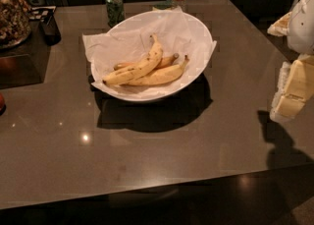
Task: Pick banana from white bowl
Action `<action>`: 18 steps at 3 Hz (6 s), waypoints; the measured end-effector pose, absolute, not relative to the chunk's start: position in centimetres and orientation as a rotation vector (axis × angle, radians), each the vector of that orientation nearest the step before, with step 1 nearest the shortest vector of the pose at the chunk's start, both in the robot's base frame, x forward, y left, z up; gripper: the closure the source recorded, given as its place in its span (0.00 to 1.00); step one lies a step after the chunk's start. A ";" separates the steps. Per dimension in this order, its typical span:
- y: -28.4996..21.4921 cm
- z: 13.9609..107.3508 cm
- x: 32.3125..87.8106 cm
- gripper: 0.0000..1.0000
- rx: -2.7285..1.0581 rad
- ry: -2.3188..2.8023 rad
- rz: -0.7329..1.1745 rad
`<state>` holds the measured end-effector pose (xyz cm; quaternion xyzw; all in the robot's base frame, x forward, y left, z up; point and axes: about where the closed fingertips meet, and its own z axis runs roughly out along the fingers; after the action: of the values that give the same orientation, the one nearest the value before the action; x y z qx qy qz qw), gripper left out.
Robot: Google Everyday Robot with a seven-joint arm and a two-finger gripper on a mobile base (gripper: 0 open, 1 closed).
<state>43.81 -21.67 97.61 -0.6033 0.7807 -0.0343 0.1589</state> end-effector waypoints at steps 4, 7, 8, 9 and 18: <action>-14.2 100.4 51.4 0.00 -2.017 1.846 0.028; -7.0 97.6 55.3 0.00 -2.034 1.615 0.397; -6.8 96.4 55.9 0.00 -1.986 1.604 0.426; -5.1 94.7 58.2 0.00 -2.014 1.561 0.469; 1.2 87.1 59.8 0.78 -2.149 1.459 0.591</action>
Offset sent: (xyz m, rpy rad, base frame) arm 0.0282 0.0167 0.0191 -0.0457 0.0059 0.1644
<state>59.77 1.16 87.05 -0.7838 0.5321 0.2155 0.2368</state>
